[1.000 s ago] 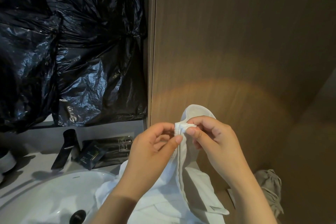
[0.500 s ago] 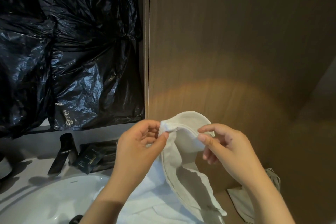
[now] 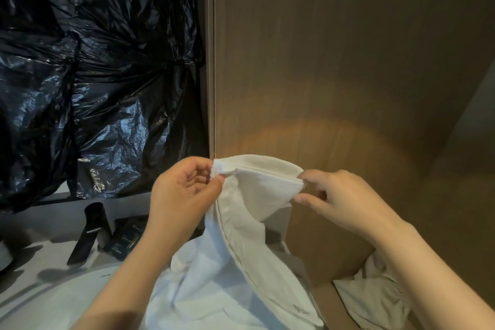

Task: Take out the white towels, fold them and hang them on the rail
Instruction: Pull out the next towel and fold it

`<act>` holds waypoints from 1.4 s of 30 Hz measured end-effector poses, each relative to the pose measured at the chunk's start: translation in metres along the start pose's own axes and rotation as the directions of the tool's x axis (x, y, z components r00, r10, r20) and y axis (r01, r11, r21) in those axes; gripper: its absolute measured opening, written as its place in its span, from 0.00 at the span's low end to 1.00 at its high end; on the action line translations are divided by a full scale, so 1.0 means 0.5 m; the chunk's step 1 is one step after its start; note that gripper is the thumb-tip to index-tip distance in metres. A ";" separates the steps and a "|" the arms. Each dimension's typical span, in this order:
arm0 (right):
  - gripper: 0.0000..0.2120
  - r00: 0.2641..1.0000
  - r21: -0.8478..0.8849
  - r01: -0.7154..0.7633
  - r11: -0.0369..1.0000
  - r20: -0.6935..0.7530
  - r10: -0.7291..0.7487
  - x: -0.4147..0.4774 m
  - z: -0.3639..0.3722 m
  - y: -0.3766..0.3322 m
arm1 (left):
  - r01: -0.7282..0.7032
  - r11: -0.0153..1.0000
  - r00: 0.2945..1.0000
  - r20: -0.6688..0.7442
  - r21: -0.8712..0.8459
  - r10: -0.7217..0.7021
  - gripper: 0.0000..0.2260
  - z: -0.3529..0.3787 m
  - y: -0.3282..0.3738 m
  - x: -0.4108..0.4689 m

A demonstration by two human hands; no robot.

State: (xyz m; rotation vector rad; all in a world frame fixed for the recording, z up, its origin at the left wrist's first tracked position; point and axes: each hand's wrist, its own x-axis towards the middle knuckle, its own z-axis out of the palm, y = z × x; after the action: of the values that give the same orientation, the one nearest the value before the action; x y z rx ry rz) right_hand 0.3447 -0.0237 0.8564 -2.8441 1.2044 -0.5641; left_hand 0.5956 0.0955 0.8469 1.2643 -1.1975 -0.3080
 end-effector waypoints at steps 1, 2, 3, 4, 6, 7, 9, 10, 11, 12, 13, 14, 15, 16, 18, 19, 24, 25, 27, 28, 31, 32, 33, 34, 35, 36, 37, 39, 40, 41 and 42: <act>0.17 1.000 -0.018 -0.007 1.000 -0.016 0.007 0.005 -0.007 0.008 | -0.011 1.000 1.000 -0.002 0.011 0.011 0.07 -0.006 0.004 0.010; 0.16 0.999 -0.042 -0.004 0.999 -0.032 0.002 0.012 -0.014 0.013 | -0.024 0.999 1.000 -0.003 0.021 0.024 0.08 -0.010 0.008 0.021; 0.15 0.999 -0.070 0.011 0.997 -0.047 -0.014 0.019 -0.023 0.016 | -0.038 0.999 0.999 -0.004 0.032 0.039 0.08 -0.015 0.012 0.033; 0.14 0.997 -0.088 0.031 0.996 -0.064 -0.037 0.028 -0.034 0.015 | -0.051 0.998 0.999 -0.008 0.047 0.052 0.08 -0.019 0.017 0.045; 0.16 0.991 -0.081 0.047 0.996 -0.123 -0.056 0.048 -0.059 0.009 | -0.066 0.996 0.997 -0.031 0.063 0.068 0.07 -0.027 0.028 0.073; 0.16 0.984 -0.065 0.050 0.997 -0.169 -0.060 0.062 -0.078 0.004 | -0.072 0.996 0.996 -0.049 0.059 0.074 0.07 -0.031 0.037 0.093; 0.16 0.964 -0.005 0.065 0.998 -0.260 -0.064 0.088 -0.115 -0.004 | -0.071 0.997 0.995 -0.070 0.030 0.073 0.07 -0.034 0.053 0.131; 0.16 0.952 0.038 0.073 0.997 -0.301 -0.058 0.103 -0.137 -0.010 | -0.080 0.997 0.994 -0.079 0.006 0.080 0.07 -0.037 0.065 0.150; 0.16 0.942 0.100 0.078 0.992 -0.334 -0.040 0.116 -0.159 -0.017 | -0.092 0.996 0.992 -0.088 -0.011 0.091 0.08 -0.041 0.076 0.167; 0.15 0.934 0.175 0.084 0.981 -0.358 -0.016 0.129 -0.181 -0.025 | -0.106 0.994 0.990 -0.098 -0.021 0.104 0.08 -0.046 0.087 0.183; 0.14 0.927 0.248 0.097 0.964 -0.376 0.004 0.141 -0.201 -0.035 | -0.123 0.992 0.987 -0.109 -0.029 0.119 0.07 -0.052 0.099 0.197; 0.13 0.920 0.309 0.115 0.944 -0.392 0.016 0.151 -0.219 -0.045 | -0.138 0.990 0.984 -0.123 -0.040 0.132 0.06 -0.059 0.109 0.209; 0.12 0.912 0.350 0.135 0.927 -0.410 0.022 0.159 -0.235 -0.055 | -0.153 0.987 0.980 -0.136 -0.055 0.144 0.06 -0.066 0.119 0.219; 0.11 0.902 0.376 0.153 0.914 -0.431 0.026 0.166 -0.247 -0.063 | -0.167 0.984 0.977 -0.144 -0.069 0.156 0.06 -0.073 0.128 0.228; 0.09 0.882 0.410 0.170 0.896 -0.469 0.047 0.176 -0.262 -0.075 | -0.190 0.978 0.974 -0.137 -0.082 0.178 0.04 -0.083 0.140 0.240; 0.08 0.873 0.424 0.172 0.889 -0.483 0.061 0.178 -0.266 -0.079 | -0.195 0.977 0.975 -0.128 -0.087 0.183 0.03 -0.086 0.144 0.243; 0.08 0.860 0.456 0.188 0.870 -0.504 0.079 0.178 -0.266 -0.082 | -0.194 0.977 0.976 -0.114 -0.090 0.183 0.03 -0.089 0.147 0.243; 0.09 0.858 0.429 0.198 0.881 -0.510 0.055 0.177 -0.266 -0.081 | -0.195 0.977 0.976 -0.119 -0.084 0.185 0.04 -0.087 0.150 0.242; 0.09 0.865 0.371 0.203 0.906 -0.501 0.012 0.174 -0.269 -0.078 | -0.193 0.977 0.975 -0.130 -0.093 0.180 0.04 -0.083 0.155 0.239; 0.09 0.874 0.353 0.198 0.915 -0.486 -0.002 0.172 -0.271 -0.077 | -0.189 0.976 0.976 -0.132 -0.104 0.175 0.05 -0.080 0.160 0.236; 0.10 0.901 0.388 0.196 0.900 -0.434 -0.010 0.173 -0.270 -0.083 | -0.206 0.974 0.972 -0.130 -0.090 0.194 0.05 -0.063 0.176 0.222; 0.10 0.907 0.406 0.204 0.891 -0.421 -0.016 0.175 -0.265 -0.090 | -0.211 0.974 0.972 -0.127 -0.080 0.200 0.05 -0.055 0.182 0.217; 0.10 0.913 0.416 0.219 0.882 -0.407 -0.035 0.177 -0.257 -0.101 | -0.209 0.975 0.972 -0.124 -0.077 0.199 0.05 -0.047 0.188 0.212; 0.09 0.919 0.419 0.241 0.875 -0.388 -0.067 0.179 -0.246 -0.113 | -0.205 0.976 0.973 -0.120 -0.073 0.196 0.05 -0.040 0.193 0.208; 0.09 0.925 0.420 0.264 0.868 -0.366 -0.104 0.182 -0.234 -0.127 | -0.202 0.977 0.975 -0.112 -0.066 0.194 0.05 -0.034 0.197 0.205; 0.09 0.929 0.428 0.284 0.858 -0.346 -0.135 0.184 -0.223 -0.138 | -0.204 0.977 0.975 -0.100 -0.056 0.198 0.05 -0.030 0.200 0.202; 0.09 0.931 0.450 0.299 0.841 -0.330 -0.154 0.185 -0.213 -0.149 | -0.213 0.976 0.974 -0.084 -0.044 0.209 0.05 -0.029 0.200 0.199; 0.08 0.936 0.536 0.316 0.783 -0.313 -0.163 0.186 -0.201 -0.164 | -0.239 0.971 0.970 -0.053 -0.018 0.238 0.06 -0.032 0.199 0.194; 0.08 0.938 0.577 0.315 0.754 -0.308 -0.157 0.187 -0.198 -0.169 | -0.245 0.969 0.969 -0.043 -0.007 0.245 0.06 -0.038 0.197 0.193; 0.08 0.941 0.603 0.310 0.735 -0.303 -0.149 0.188 -0.195 -0.173 | -0.244 0.970 0.969 -0.037 -0.001 0.244 0.06 -0.044 0.193 0.192; 0.08 0.944 0.614 0.305 0.728 -0.297 -0.144 0.190 -0.191 -0.177 | -0.235 0.972 0.972 -0.028 0.001 0.235 0.06 -0.050 0.187 0.192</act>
State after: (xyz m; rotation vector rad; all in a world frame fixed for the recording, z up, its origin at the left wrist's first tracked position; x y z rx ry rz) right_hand 0.4359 -0.0144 0.9890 -2.3443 0.4930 -1.0993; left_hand 0.6177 0.0707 0.9791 1.1072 -1.3075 -0.1168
